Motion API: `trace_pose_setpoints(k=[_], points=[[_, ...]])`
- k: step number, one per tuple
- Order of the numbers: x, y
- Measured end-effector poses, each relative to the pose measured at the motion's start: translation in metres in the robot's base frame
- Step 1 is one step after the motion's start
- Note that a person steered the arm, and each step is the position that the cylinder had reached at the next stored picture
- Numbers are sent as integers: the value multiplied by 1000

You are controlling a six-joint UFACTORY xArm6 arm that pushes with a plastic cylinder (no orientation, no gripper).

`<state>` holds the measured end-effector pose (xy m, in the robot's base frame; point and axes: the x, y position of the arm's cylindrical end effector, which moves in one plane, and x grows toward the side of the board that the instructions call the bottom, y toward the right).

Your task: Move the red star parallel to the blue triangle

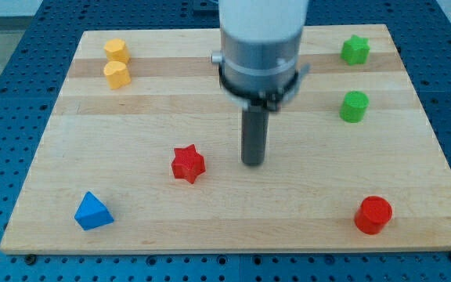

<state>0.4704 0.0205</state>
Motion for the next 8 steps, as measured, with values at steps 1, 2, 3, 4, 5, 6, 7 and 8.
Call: trace_pose_setpoints(k=[1,2,3,4,5,6,7,8], points=[[-62,-33],[-80,-85],[-53,-134],[-30,-151],[-28,-146],[-22,-126],[16,-121],[37,-121]])
